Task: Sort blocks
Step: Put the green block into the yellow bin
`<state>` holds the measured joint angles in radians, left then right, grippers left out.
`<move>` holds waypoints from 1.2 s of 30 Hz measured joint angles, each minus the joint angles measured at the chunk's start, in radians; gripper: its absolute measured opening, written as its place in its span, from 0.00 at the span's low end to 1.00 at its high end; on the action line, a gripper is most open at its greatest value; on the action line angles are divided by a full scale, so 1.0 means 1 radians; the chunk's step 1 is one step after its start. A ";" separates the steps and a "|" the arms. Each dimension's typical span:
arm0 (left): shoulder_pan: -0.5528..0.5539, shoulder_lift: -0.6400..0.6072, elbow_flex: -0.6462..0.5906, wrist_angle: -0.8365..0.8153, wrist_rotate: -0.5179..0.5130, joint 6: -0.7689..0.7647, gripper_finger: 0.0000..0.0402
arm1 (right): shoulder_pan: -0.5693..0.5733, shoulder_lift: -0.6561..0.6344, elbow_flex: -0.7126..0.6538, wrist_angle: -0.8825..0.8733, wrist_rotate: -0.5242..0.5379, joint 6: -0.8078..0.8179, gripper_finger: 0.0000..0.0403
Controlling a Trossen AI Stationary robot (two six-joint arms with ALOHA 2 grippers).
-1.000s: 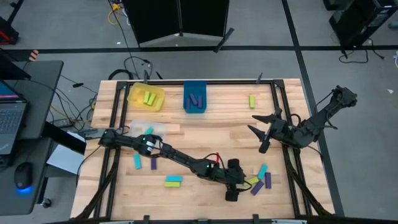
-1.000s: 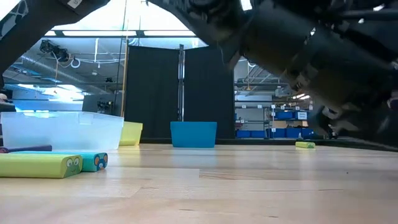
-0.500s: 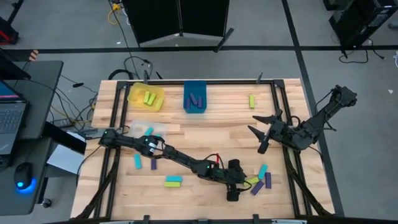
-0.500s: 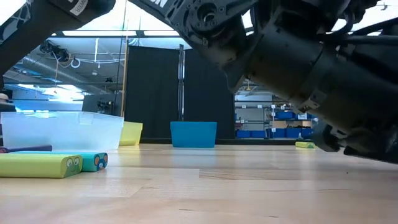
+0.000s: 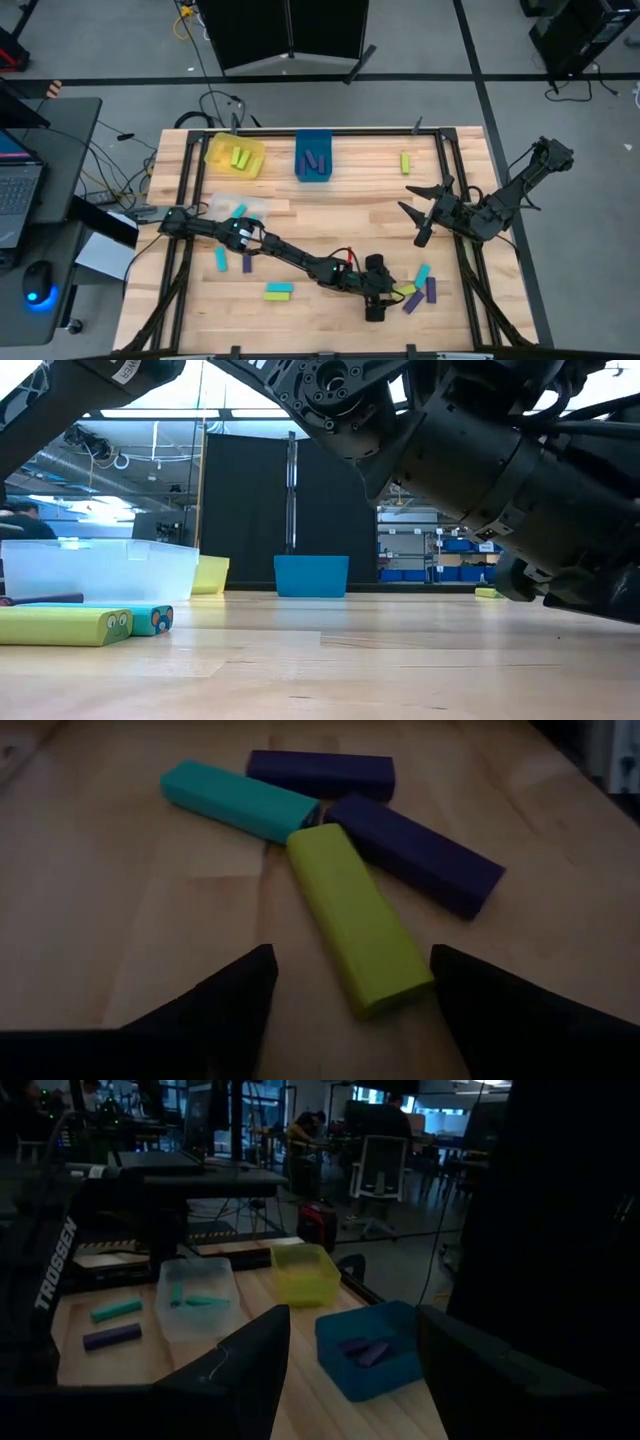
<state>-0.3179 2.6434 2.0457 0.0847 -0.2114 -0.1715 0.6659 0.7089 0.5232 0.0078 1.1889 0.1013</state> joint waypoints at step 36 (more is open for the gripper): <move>0.010 0.002 -0.002 0.010 -0.065 0.091 0.28 | 0.000 0.000 0.000 0.009 0.000 -0.028 0.56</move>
<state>-0.3077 2.6453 2.0434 0.0950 -0.2768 -0.0807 0.6659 0.7086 0.5232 0.0170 1.1889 0.0730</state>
